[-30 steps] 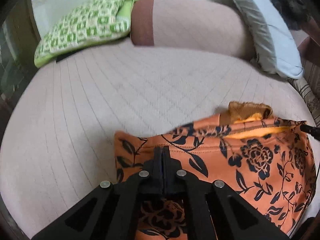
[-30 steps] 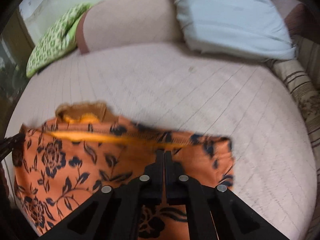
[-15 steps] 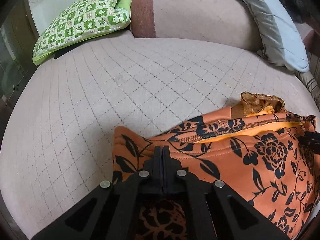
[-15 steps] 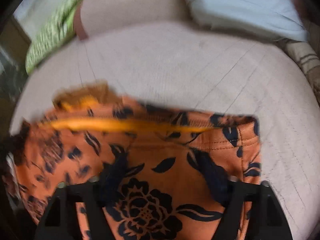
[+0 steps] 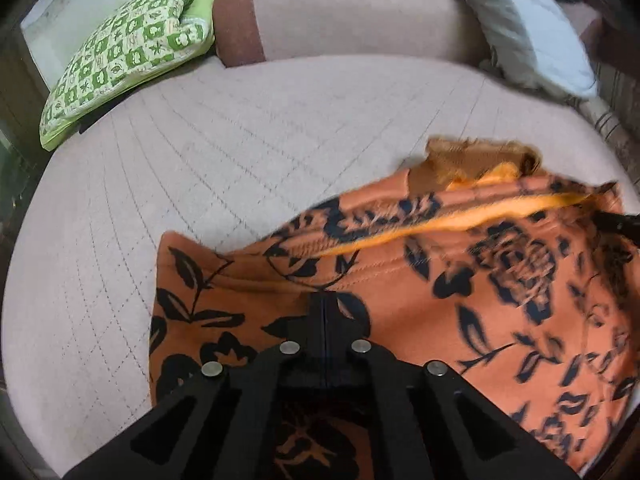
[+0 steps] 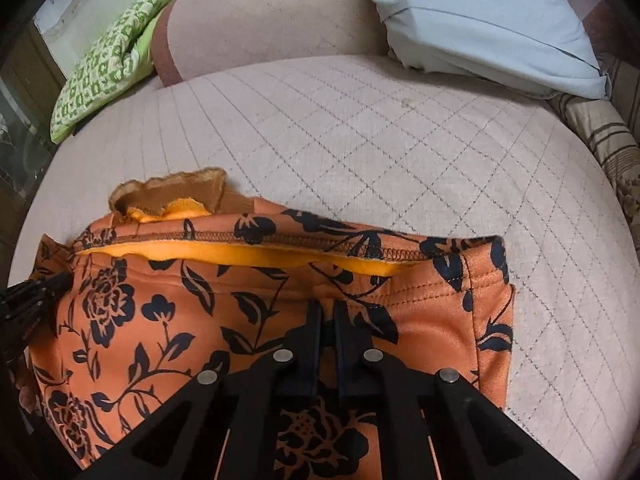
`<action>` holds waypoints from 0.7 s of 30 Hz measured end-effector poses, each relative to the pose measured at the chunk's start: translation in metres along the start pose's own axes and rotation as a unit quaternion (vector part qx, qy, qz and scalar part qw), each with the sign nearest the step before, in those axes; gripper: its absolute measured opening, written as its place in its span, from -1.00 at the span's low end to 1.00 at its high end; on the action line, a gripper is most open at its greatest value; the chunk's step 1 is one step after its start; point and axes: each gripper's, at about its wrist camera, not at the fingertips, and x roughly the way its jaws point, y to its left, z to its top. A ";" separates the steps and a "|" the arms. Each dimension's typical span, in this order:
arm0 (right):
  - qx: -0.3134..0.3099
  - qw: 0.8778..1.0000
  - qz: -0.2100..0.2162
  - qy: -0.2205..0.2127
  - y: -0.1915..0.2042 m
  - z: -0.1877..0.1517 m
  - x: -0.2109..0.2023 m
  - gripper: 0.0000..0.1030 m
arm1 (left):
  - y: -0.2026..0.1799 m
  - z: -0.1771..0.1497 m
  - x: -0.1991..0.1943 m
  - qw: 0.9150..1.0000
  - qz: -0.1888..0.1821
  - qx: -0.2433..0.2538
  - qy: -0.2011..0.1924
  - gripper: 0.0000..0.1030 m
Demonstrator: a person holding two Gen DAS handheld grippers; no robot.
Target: Fold small clothes
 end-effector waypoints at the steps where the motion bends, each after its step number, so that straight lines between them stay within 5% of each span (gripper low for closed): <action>1: 0.002 1.000 0.000 -0.009 -0.002 0.002 -0.008 -0.92 | 0.003 0.002 -0.006 1.000 0.009 -0.005 -0.015 -1.00; 6: 0.006 0.998 -0.014 -0.064 -0.009 0.015 -0.038 -0.94 | 0.021 0.019 -0.030 0.997 0.022 -0.037 -0.068 -1.00; 8: 0.012 0.997 -0.022 -0.067 -0.011 0.017 -0.034 -0.94 | 0.022 0.020 -0.018 0.997 0.028 -0.041 -0.058 -1.00; 11: 0.017 1.000 0.004 0.023 -0.018 0.003 0.018 -0.86 | 0.019 0.013 0.020 0.999 0.016 -0.042 0.001 -1.00; 14: 0.006 1.000 0.011 -0.020 -0.017 -0.004 -0.002 -0.84 | 0.022 -0.001 0.010 0.999 -0.005 -0.050 -0.018 -1.00; 18: 0.015 0.998 0.030 -0.050 -0.026 -0.011 -0.033 -0.55 | 0.015 -0.008 -0.020 0.998 -0.020 -0.026 -0.048 -0.89; 21: 0.054 0.995 0.043 -0.070 -0.044 -0.024 -0.057 -0.06 | 0.001 -0.020 0.010 0.999 0.040 0.028 0.009 -0.87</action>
